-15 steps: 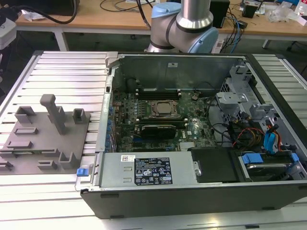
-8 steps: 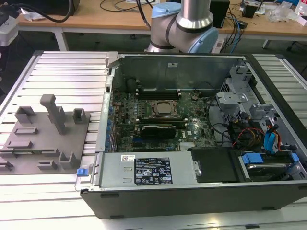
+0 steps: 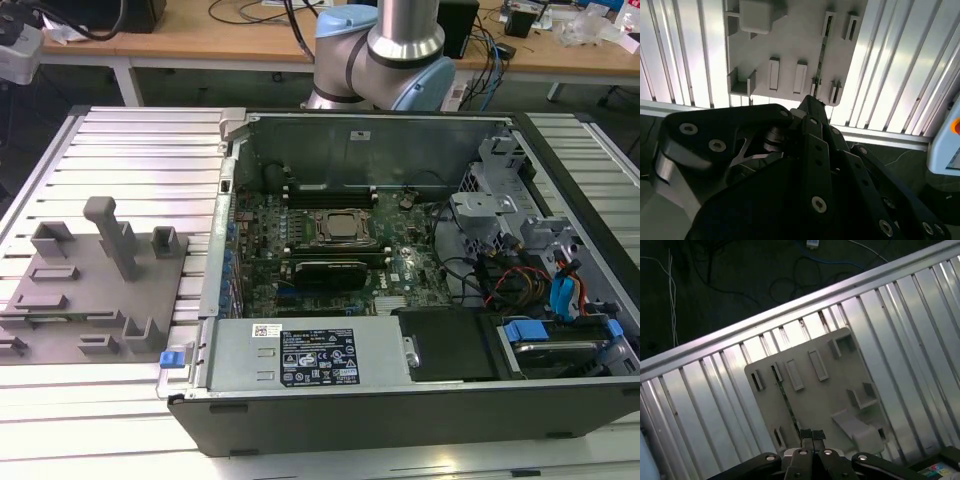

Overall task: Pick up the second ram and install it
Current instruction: 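Pick up the second ram and move it above second insertion slot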

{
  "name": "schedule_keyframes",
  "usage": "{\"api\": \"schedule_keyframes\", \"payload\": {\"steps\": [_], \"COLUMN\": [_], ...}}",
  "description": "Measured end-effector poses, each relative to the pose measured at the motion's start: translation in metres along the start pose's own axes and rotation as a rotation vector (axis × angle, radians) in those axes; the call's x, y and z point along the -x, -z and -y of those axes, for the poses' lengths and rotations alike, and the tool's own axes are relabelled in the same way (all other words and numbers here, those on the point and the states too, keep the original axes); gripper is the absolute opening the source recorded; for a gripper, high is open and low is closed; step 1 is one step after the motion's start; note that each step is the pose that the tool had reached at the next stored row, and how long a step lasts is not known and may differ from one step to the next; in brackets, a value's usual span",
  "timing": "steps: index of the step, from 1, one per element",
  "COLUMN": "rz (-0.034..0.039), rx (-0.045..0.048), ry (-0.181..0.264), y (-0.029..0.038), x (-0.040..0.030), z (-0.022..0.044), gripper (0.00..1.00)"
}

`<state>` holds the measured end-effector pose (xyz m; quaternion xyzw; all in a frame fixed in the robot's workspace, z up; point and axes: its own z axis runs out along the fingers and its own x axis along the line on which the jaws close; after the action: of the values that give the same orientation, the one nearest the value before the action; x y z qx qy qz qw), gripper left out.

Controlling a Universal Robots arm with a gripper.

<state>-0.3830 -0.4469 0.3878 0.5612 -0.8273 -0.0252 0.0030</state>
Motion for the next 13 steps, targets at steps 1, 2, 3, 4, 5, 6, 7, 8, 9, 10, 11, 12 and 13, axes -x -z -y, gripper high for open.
{"api": "schedule_keyframes", "payload": {"steps": [1, 2, 3, 4, 5, 6, 7, 8, 9, 10, 11, 12, 13], "rz": [-0.0006, -0.0011, -0.0021, -0.0029, -0.0035, -0.0040, -0.0049, -0.0054, -0.0061, -0.0072, -0.0084, -0.0094, -0.0105], "rx": [0.0003, 0.0006, 0.0011, 0.0016, 0.0018, 0.0022, 0.0026, 0.0029, 0.0032, 0.0037, 0.0044, 0.0049, 0.0055], "ry": [0.012, 0.023, 0.043, 0.065, 0.077, 0.088, 0.108, 0.120, 0.133, 0.159, 0.184, 0.208, 0.231], "y": [0.0000, 0.0001, 0.0001, 0.0000, 0.0000, 0.0000, 0.0000, 0.0000, 0.0001, 0.0000, 0.0001, 0.0000, 0.0000], "x": [0.0000, 0.0000, 0.0000, 0.0000, 0.0000, 0.0000, 0.0000, 0.0000, 0.0000, 0.0000, 0.0000, 0.0000, 0.0000], "z": [0.0000, 0.0000, 0.0000, 0.0000, 0.0000, 0.0000, 0.0000, 0.0000, 0.0000, 0.0000, 0.0000, 0.0000, 0.0000], "gripper": [0.11, 0.11, 0.11, 0.11, 0.11, 0.11, 0.11, 0.11, 0.11, 0.11, 0.11, 0.11, 0.11]}}
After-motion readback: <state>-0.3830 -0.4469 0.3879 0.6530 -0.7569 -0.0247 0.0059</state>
